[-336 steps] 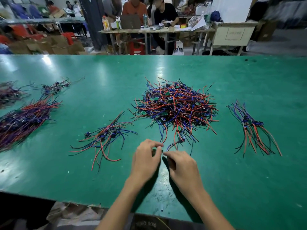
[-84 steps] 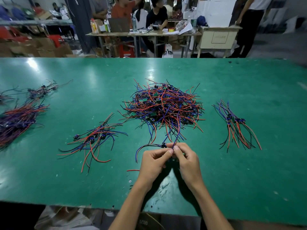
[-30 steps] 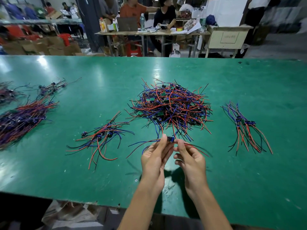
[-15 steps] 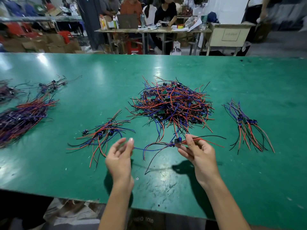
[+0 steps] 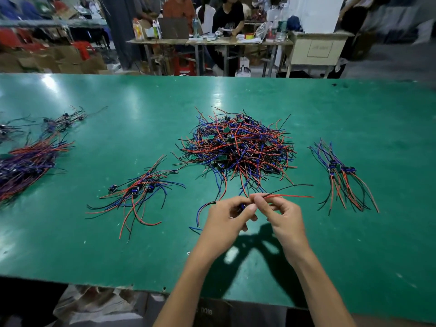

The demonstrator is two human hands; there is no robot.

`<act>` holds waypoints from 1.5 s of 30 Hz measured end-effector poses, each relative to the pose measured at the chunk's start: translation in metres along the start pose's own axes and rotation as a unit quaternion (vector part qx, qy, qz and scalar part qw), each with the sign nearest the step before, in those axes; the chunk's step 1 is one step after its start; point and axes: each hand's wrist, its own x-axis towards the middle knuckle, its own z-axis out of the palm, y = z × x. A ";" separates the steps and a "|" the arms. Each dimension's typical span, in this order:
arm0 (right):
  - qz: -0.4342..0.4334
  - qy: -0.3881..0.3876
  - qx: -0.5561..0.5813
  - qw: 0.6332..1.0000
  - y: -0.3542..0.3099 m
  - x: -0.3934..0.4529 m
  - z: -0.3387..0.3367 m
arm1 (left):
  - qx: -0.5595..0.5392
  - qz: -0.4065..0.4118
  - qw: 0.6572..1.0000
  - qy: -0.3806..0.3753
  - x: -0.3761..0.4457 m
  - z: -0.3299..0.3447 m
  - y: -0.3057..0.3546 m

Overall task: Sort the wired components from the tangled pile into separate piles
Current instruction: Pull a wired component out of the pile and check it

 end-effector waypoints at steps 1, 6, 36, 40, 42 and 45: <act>-0.006 0.011 -0.006 1.000 0.002 -0.001 0.000 | 0.010 -0.002 1.000 0.005 0.001 0.002 -0.001; -0.012 0.009 -0.011 1.000 0.012 -0.011 0.011 | -0.032 0.004 0.997 0.071 0.000 0.016 0.001; 0.185 0.048 0.355 0.915 0.017 0.034 -0.013 | 0.091 -0.005 0.995 0.033 0.003 0.010 -0.012; 0.111 -0.008 0.170 0.979 0.031 0.013 -0.008 | 0.106 -0.022 0.994 0.000 0.009 -0.004 -0.018; 0.101 0.012 0.173 0.980 0.032 0.011 -0.008 | 0.087 -0.060 0.994 -0.038 0.009 -0.009 -0.020; 0.112 0.069 0.242 0.961 0.033 0.016 -0.012 | 0.075 -0.085 0.991 -0.073 0.004 -0.023 -0.026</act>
